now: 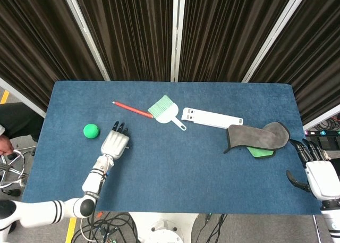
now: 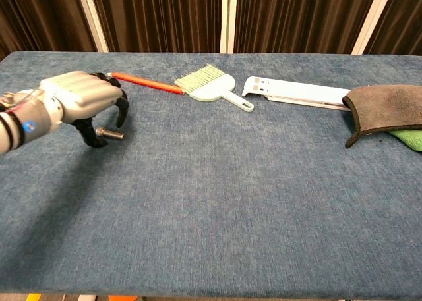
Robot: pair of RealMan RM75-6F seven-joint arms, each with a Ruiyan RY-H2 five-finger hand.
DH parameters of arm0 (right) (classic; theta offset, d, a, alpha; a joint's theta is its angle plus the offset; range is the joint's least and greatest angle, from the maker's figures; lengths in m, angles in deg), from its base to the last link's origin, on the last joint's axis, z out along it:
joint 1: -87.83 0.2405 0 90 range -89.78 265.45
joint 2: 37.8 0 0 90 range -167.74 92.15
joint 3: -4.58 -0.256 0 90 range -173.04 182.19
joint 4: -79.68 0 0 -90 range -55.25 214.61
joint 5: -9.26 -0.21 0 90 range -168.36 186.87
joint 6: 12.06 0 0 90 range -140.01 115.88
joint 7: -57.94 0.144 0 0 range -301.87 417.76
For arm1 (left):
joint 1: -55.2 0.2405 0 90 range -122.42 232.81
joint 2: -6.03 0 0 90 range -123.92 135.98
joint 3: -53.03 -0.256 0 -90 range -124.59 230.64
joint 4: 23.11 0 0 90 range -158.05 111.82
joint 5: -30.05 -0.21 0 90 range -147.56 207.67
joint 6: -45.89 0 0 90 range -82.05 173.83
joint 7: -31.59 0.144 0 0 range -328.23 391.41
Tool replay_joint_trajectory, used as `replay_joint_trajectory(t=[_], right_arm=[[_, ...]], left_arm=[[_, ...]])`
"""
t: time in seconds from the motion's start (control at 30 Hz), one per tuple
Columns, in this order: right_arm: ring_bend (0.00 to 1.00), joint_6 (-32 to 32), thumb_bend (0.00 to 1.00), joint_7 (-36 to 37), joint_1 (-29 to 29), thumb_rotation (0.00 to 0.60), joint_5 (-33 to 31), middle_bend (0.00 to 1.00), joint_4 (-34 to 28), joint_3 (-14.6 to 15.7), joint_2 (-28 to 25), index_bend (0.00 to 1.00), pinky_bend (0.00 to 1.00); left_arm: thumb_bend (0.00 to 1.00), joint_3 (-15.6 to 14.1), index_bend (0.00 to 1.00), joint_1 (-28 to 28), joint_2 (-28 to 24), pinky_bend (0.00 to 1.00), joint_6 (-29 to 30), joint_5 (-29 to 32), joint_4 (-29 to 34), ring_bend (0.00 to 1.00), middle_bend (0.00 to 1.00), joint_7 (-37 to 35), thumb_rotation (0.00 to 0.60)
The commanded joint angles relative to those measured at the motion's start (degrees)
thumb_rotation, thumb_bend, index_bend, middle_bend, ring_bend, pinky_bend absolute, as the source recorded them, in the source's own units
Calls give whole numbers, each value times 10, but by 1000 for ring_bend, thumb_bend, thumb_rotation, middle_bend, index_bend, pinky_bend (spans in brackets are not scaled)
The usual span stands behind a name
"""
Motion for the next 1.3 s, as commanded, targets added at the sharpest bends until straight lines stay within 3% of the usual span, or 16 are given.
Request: replay_joint_trajectory(t=[0.03,0.4,0.87,1.3], right_arm=[[0,1,258,2,-1,600,-1,118,2,0,0,48,0],[0,-2,258,7,-1,600,-3,118,8,0,2,48,0],[0,-4,258,11,-1,600,-5,118,12,0,3,48,0],[0,-3,258,9,-3,600,-6,118,10,0,3,48,0]], left_arm=[[284,0,454,-9,9,0,4,12,-8,40,183,-5,600],[336,-9,495,-24,20,0,8,38,-16,40,183,-28,600],[419,-16,552,-28,28,0,16,25,-30,40,195,-81,600],[434,23,554,23,11,0,-29,-45,-29,40,200,-362,600]])
